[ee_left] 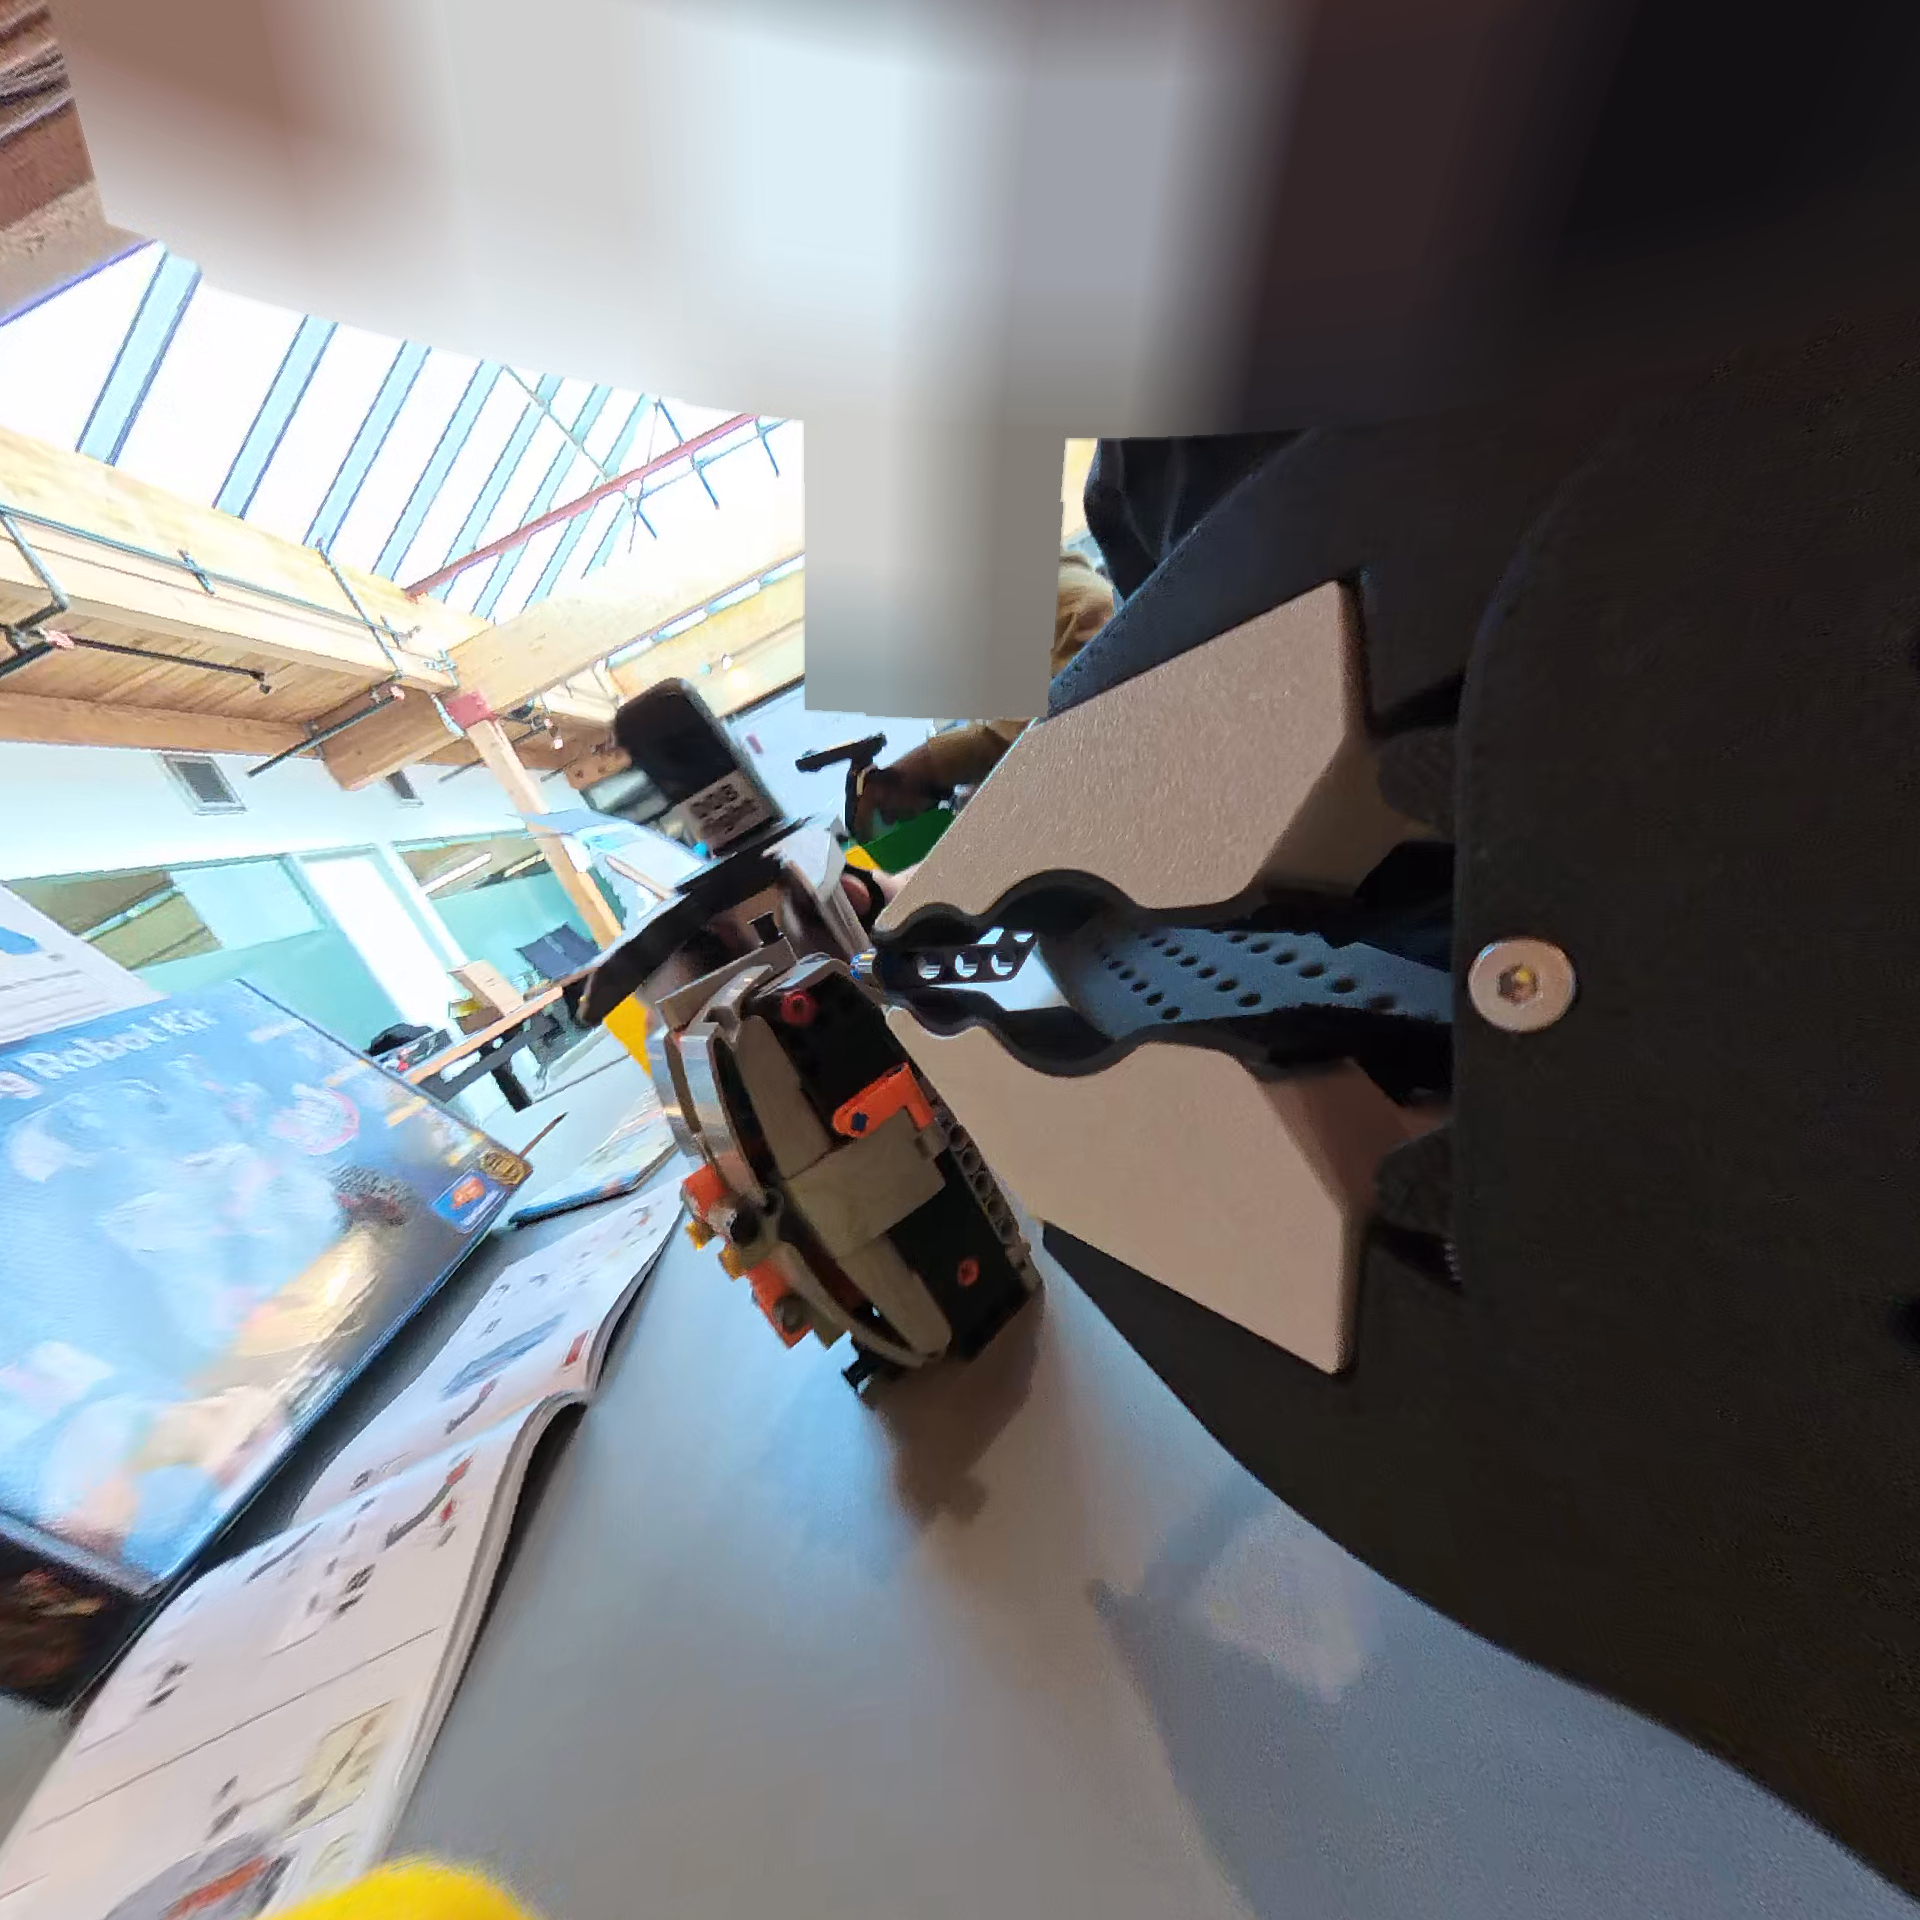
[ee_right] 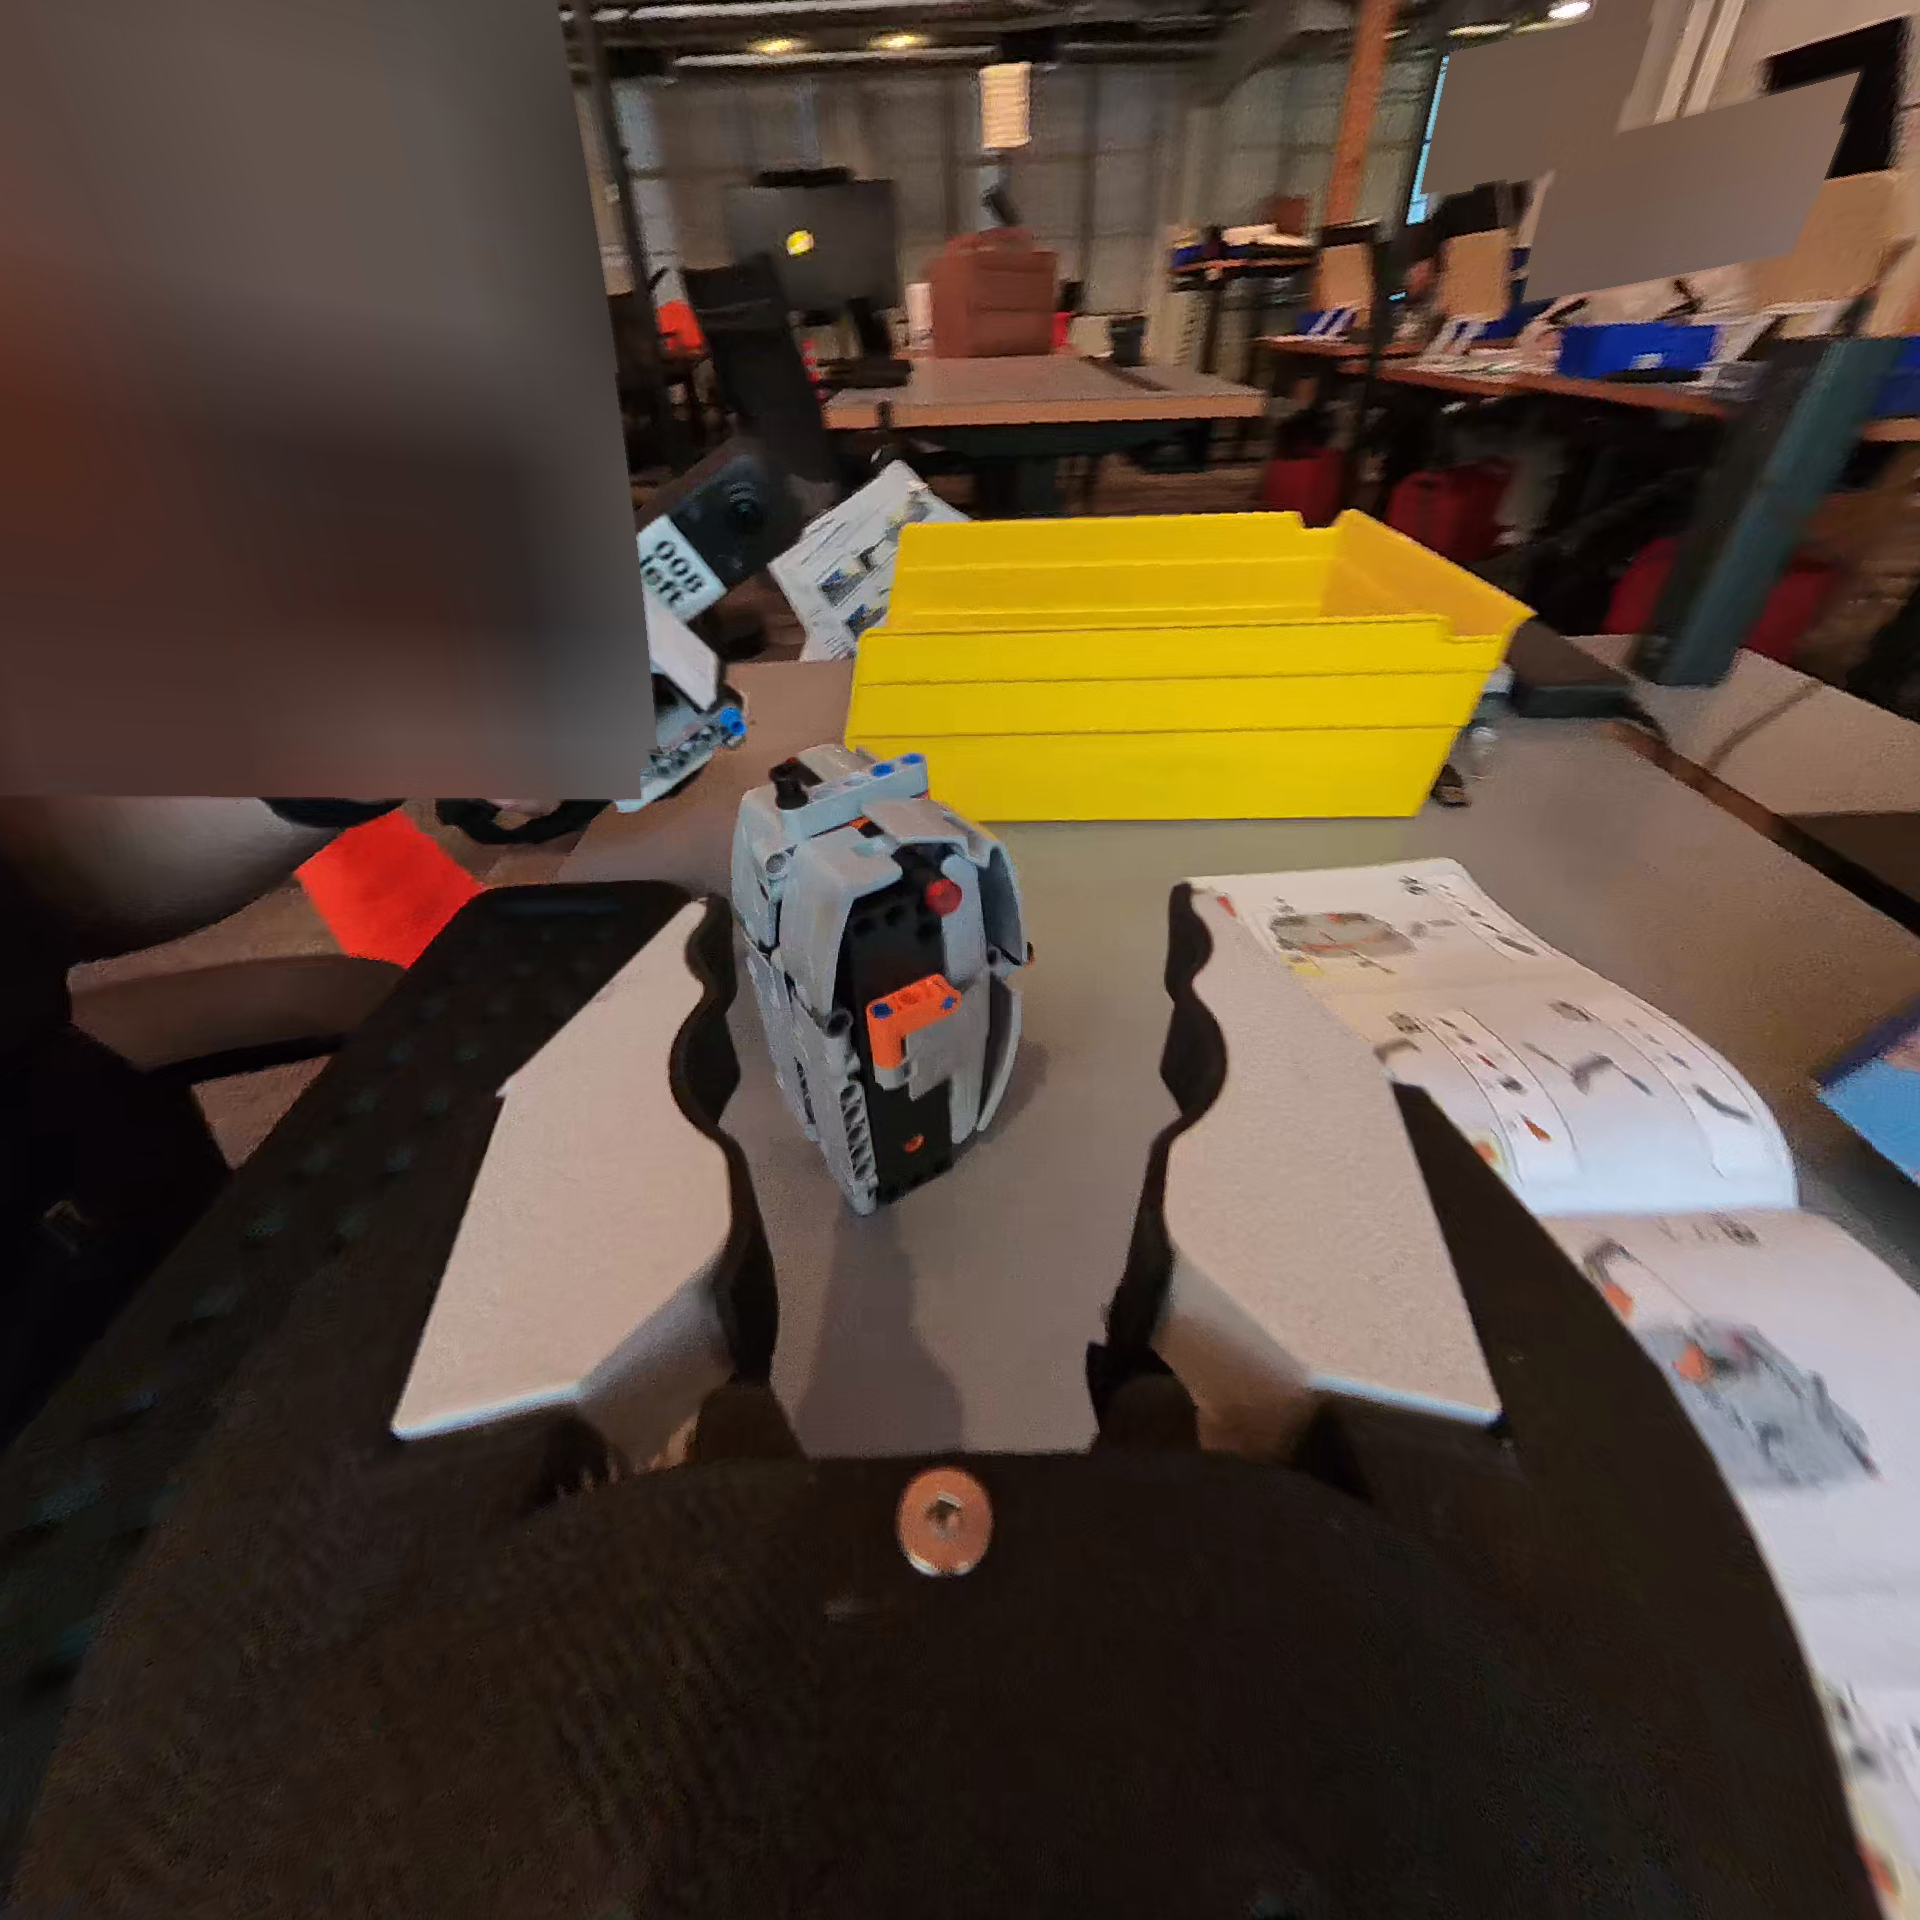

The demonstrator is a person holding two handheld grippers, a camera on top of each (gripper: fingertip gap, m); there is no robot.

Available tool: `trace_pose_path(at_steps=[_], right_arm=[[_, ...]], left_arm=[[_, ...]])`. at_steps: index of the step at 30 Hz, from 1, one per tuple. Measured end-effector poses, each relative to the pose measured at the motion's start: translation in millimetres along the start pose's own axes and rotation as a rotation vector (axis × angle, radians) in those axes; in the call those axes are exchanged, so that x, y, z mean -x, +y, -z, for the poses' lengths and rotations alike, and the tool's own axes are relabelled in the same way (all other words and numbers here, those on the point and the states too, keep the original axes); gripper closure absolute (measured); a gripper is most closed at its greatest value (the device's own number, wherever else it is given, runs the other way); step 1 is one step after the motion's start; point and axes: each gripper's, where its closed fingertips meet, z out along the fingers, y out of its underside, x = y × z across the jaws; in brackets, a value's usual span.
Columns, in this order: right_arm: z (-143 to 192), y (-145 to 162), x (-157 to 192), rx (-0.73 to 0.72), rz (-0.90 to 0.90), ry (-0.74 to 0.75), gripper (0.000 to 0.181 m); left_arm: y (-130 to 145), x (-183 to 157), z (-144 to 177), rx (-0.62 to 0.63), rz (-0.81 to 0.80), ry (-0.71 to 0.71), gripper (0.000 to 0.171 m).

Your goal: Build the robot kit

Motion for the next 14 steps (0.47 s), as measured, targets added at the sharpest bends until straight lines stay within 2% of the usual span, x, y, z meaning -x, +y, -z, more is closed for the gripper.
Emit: trace_pose_path(at_steps=[5,8,11,14], right_arm=[[-34.7,9.0,10.1,0.095,-0.003,-0.169,0.098],[-45.9,12.6,12.8,0.099,0.001,-0.179,0.099],[-49.7,15.3,18.0,0.116,0.01,-0.217,0.114],[-51.0,15.4,16.9,0.124,-0.005,-0.219,0.117]], left_arm=[[5.7,11.1,-19.1,0.053,0.039,0.005,0.167],[3.5,14.7,-23.2,0.058,0.074,0.032,0.167],[1.8,17.5,-26.5,0.058,0.085,0.045,0.167],[2.5,21.5,-30.5,0.061,0.085,0.028,0.167]])
